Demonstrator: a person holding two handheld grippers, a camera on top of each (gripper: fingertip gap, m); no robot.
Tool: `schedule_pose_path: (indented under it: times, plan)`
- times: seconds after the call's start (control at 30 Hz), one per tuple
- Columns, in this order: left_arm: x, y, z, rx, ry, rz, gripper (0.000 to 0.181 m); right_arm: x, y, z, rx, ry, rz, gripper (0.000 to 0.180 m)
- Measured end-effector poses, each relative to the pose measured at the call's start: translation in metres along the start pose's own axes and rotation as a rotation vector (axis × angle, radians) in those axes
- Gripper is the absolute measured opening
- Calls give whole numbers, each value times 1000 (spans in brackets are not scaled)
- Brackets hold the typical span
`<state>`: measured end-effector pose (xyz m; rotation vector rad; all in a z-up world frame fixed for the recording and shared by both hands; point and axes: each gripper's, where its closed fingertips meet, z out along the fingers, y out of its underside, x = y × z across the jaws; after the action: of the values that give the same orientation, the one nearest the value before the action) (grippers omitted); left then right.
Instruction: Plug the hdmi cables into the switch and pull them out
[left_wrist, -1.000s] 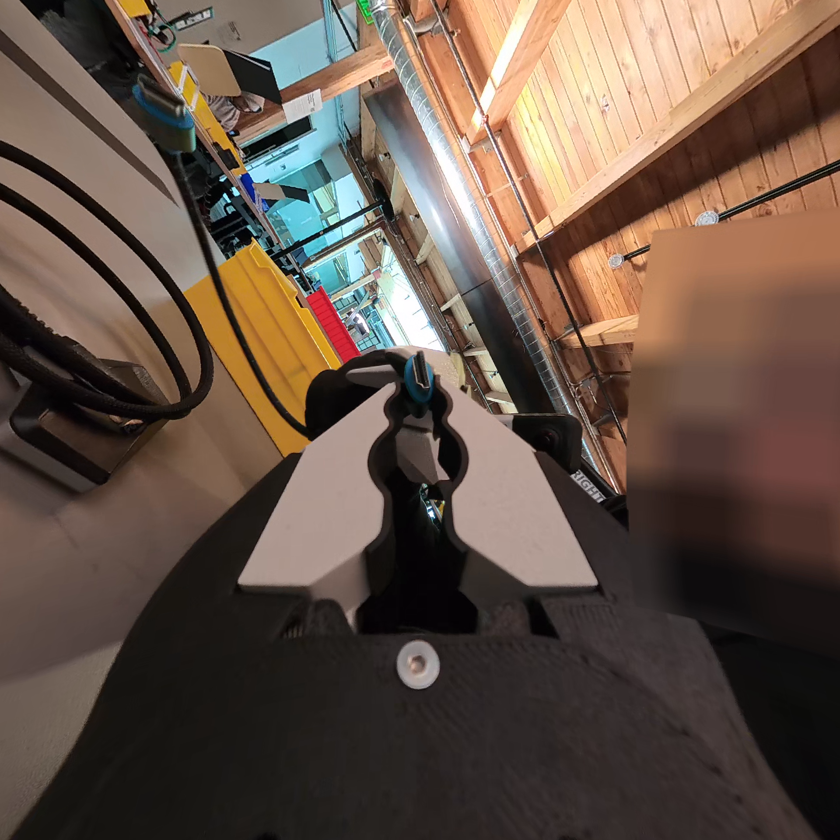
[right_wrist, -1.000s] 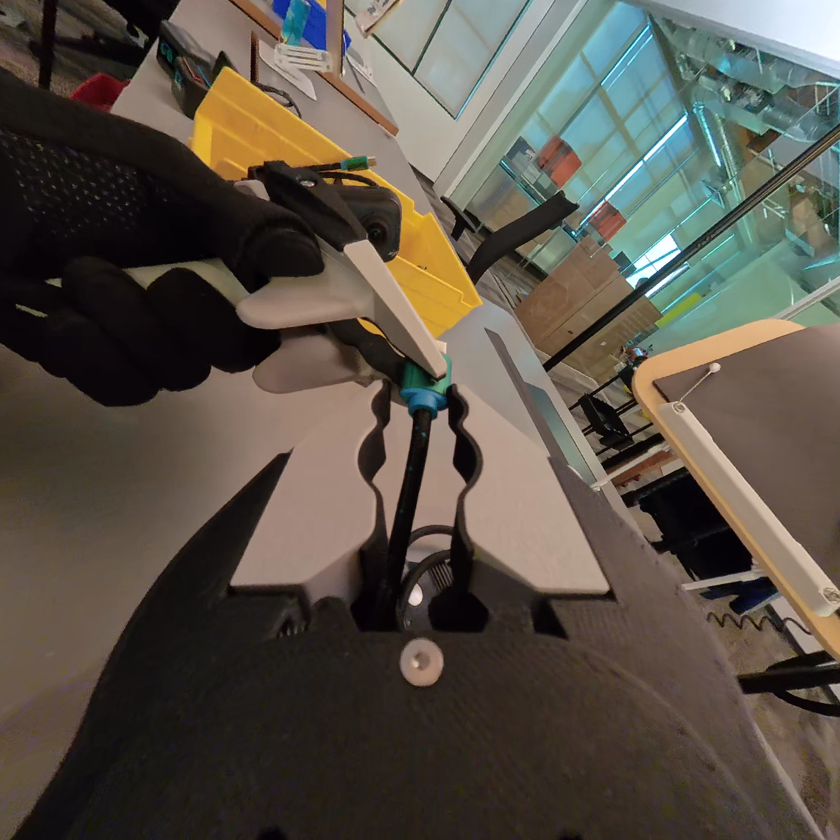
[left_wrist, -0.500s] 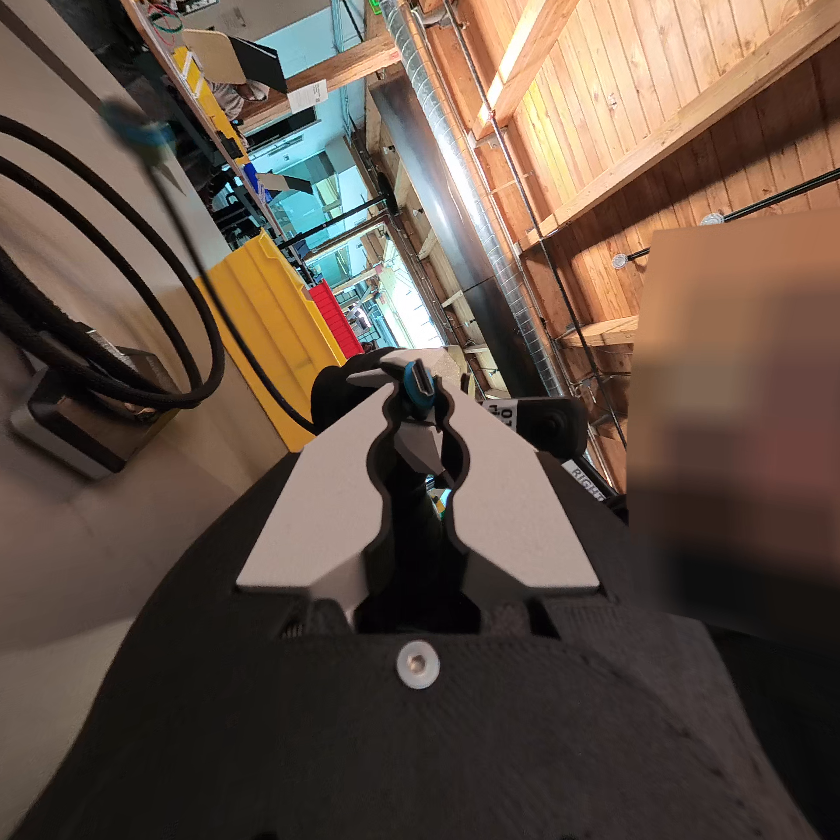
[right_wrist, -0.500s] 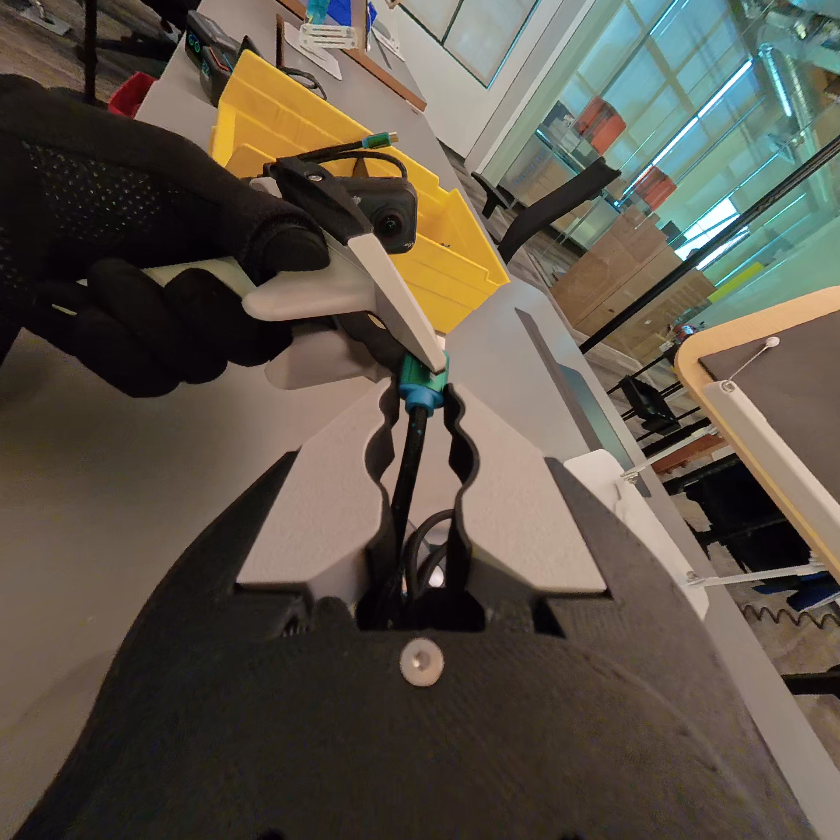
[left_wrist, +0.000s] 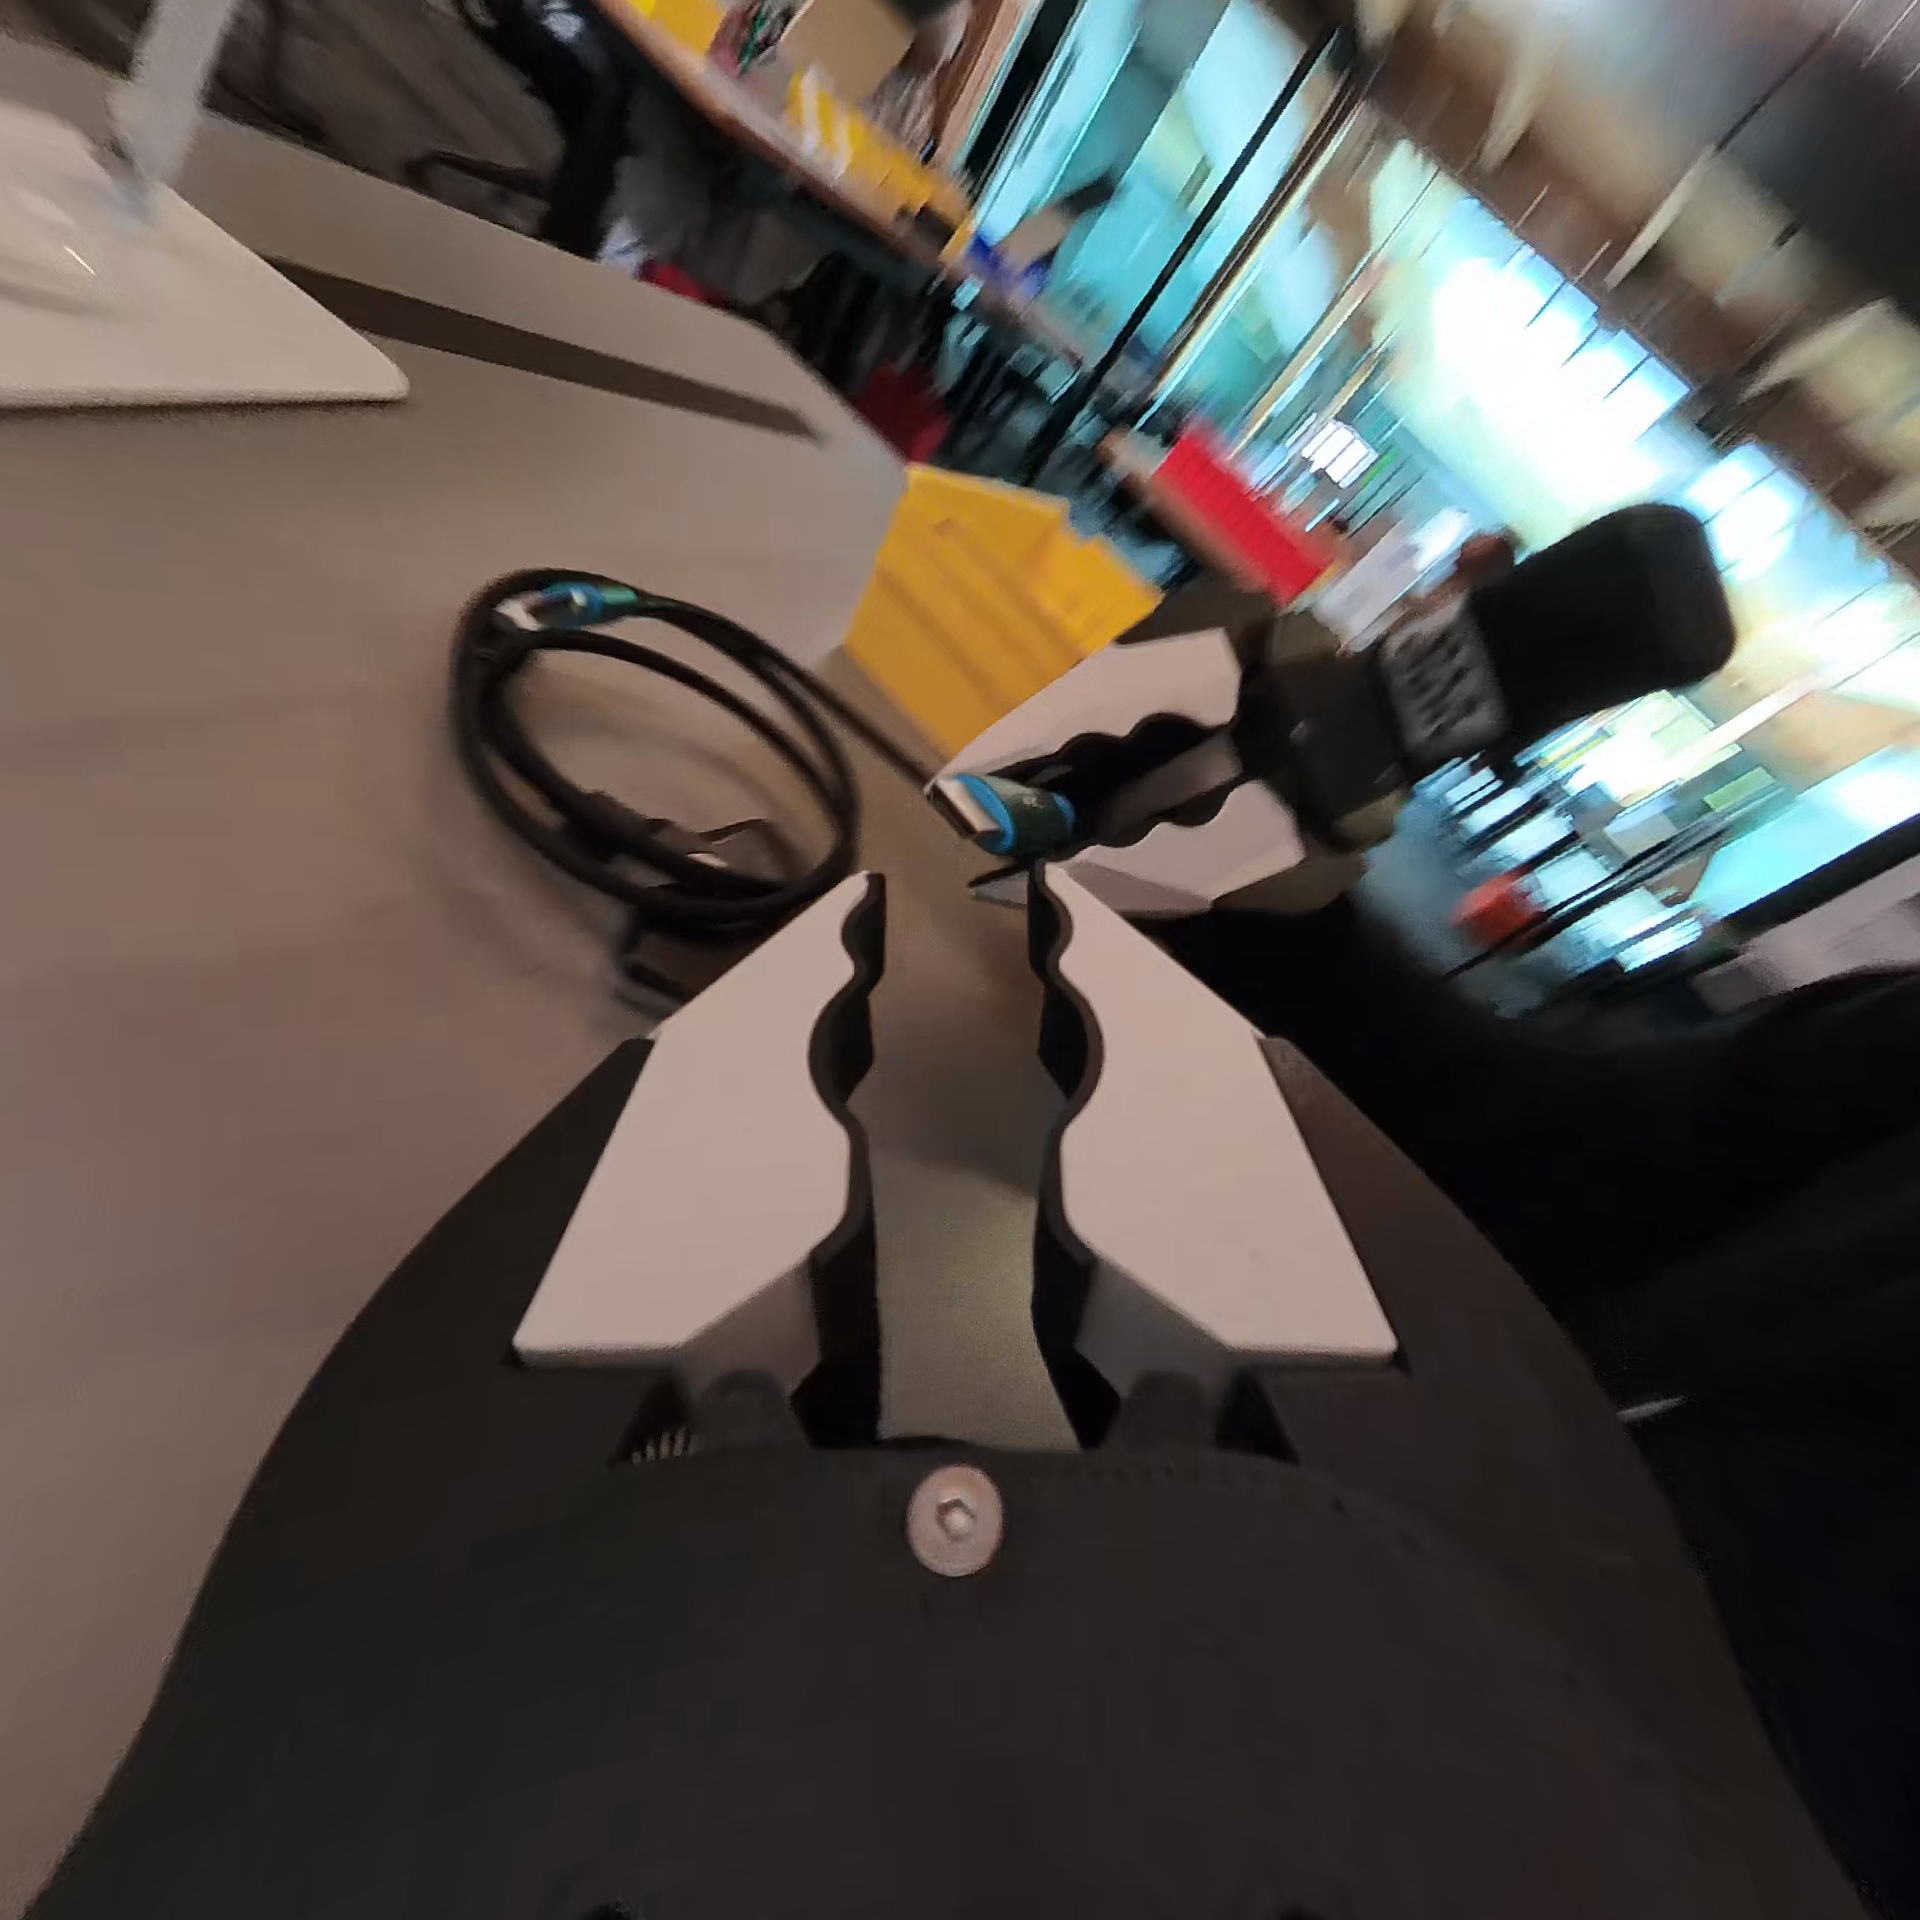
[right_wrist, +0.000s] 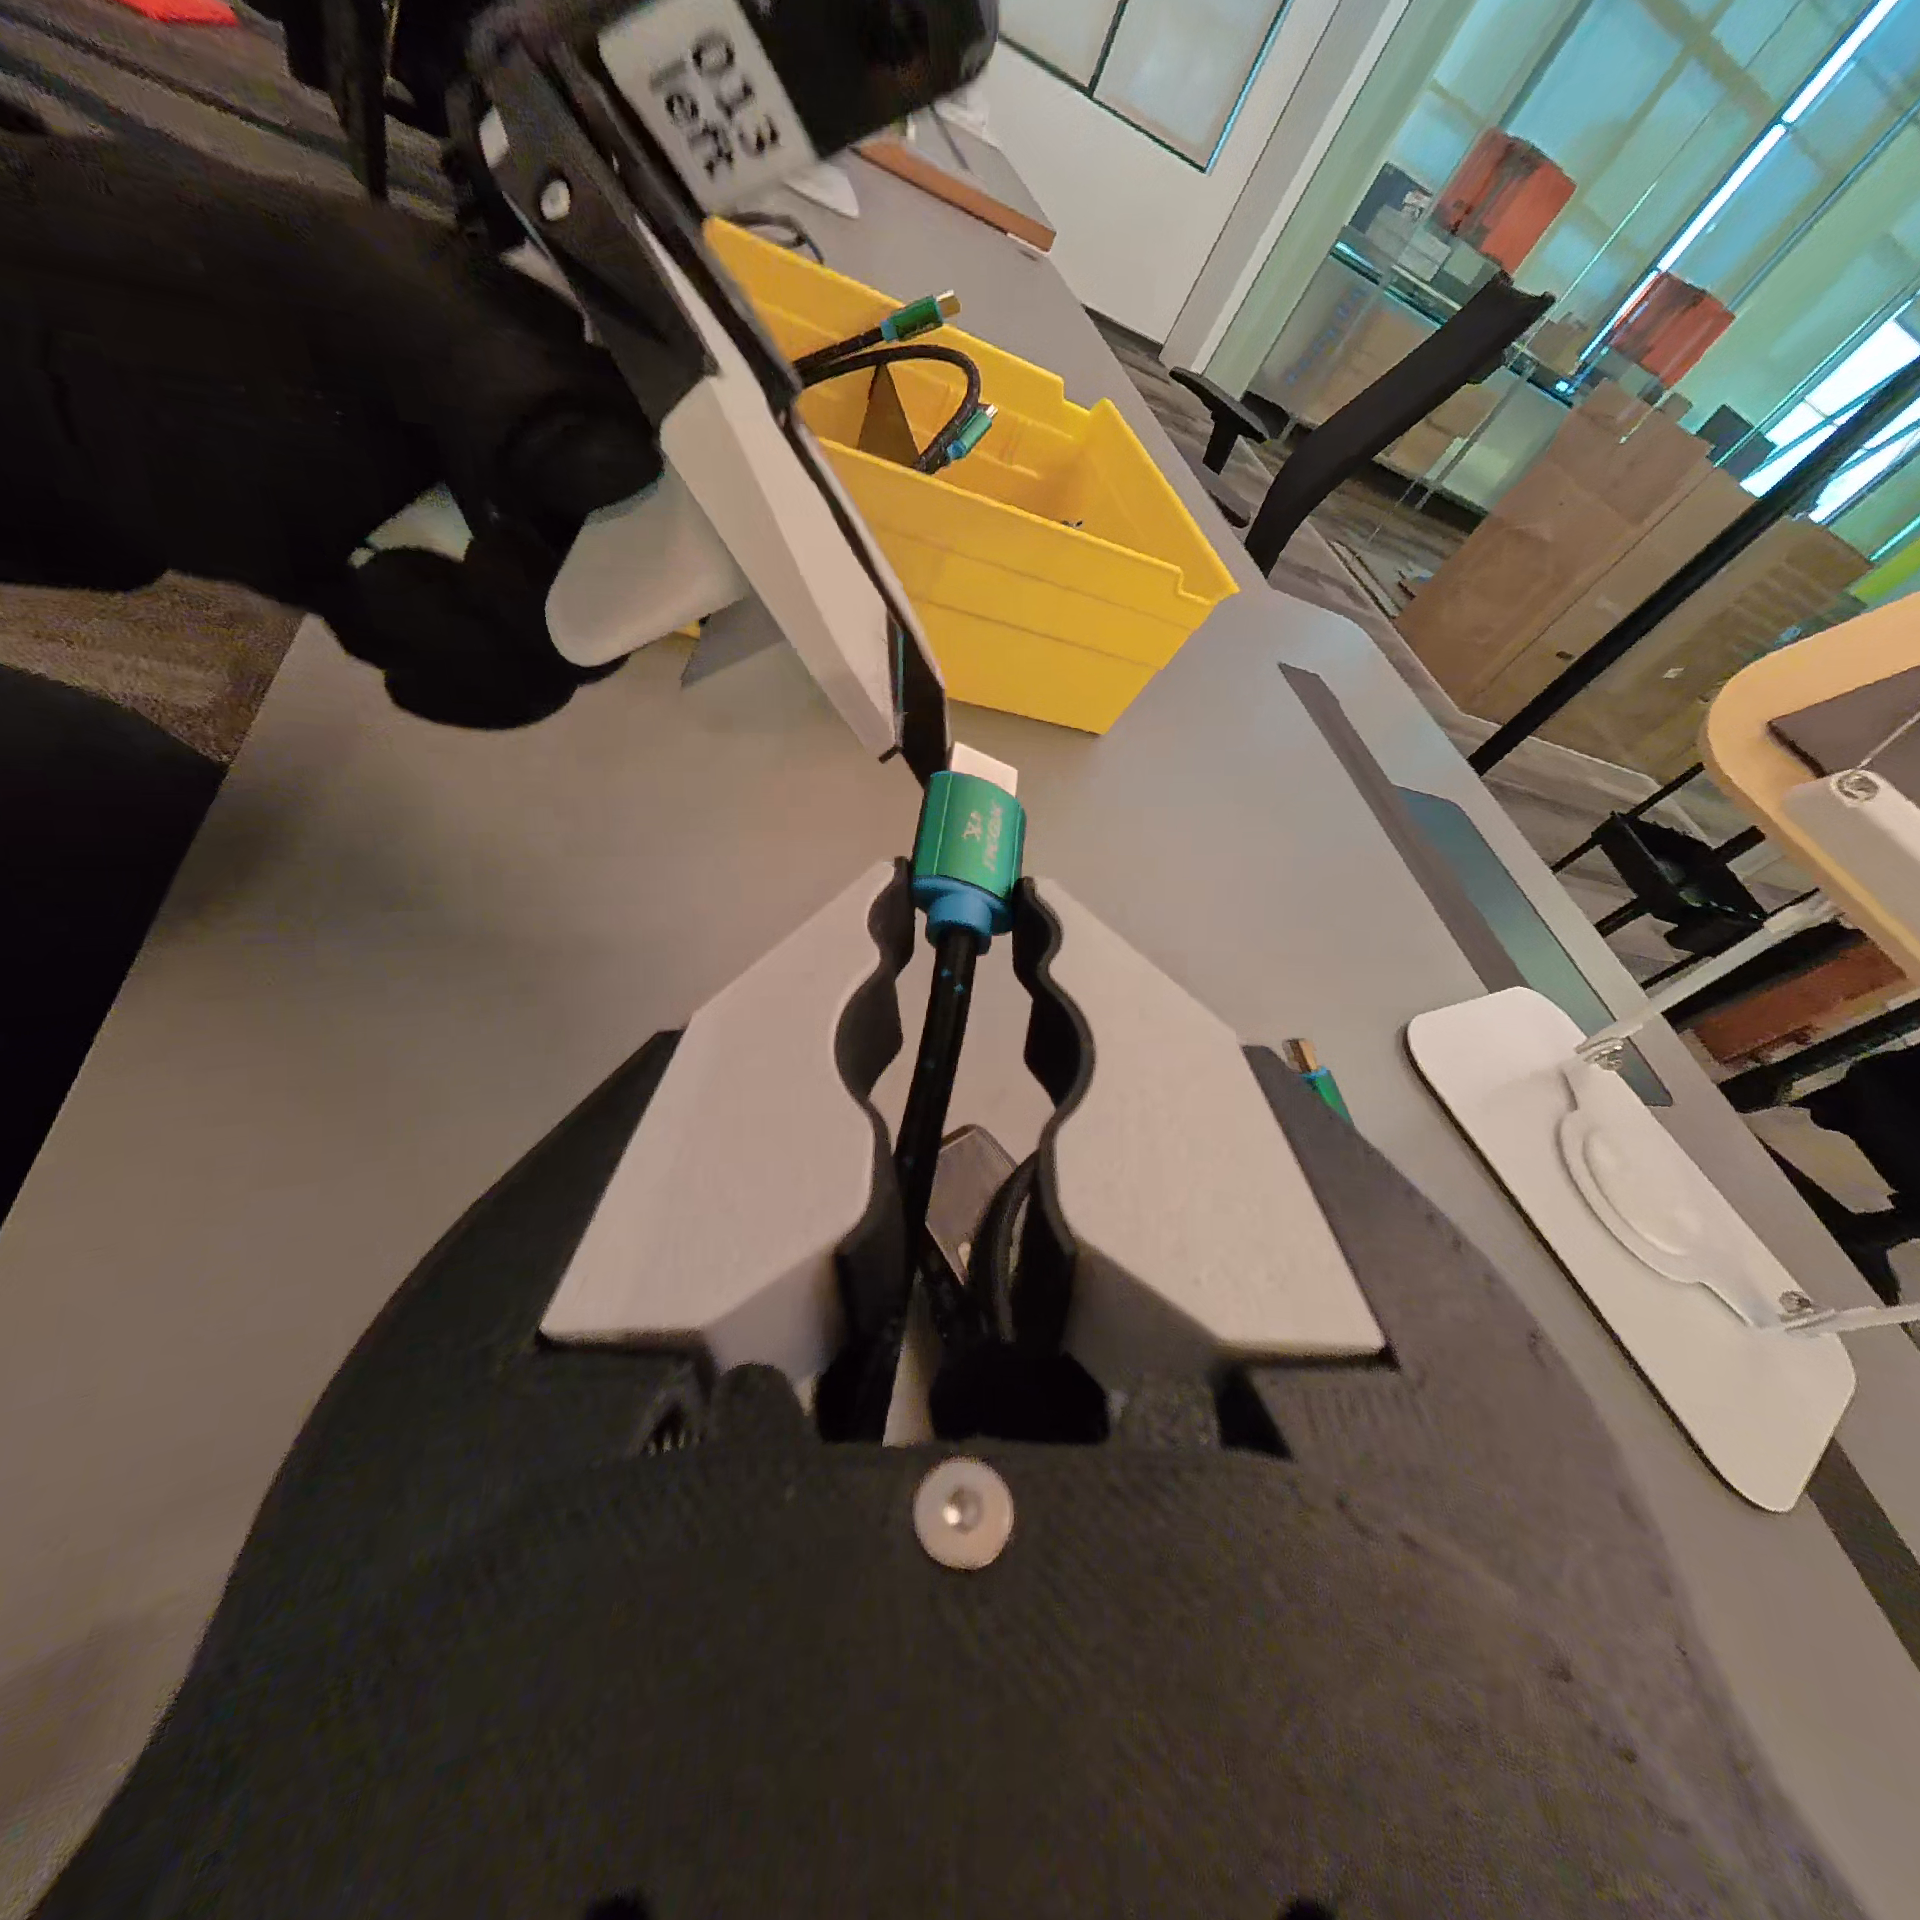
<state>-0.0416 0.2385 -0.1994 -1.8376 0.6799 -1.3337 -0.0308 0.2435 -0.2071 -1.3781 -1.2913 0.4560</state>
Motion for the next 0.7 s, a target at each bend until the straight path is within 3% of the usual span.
schedule_pose_path:
  times: [0.23,0.37,0.7]
  plan:
    - [-8,6,-8,-193,-302,550,44,-18,-4,-2,59,-177,152,16]
    - [-1,17,-5,-303,-381,815,52,-26,-11,-8,111,-282,236,17]
    - [23,39,11,-407,-410,1128,21,-56,-11,-26,133,-542,357,17]
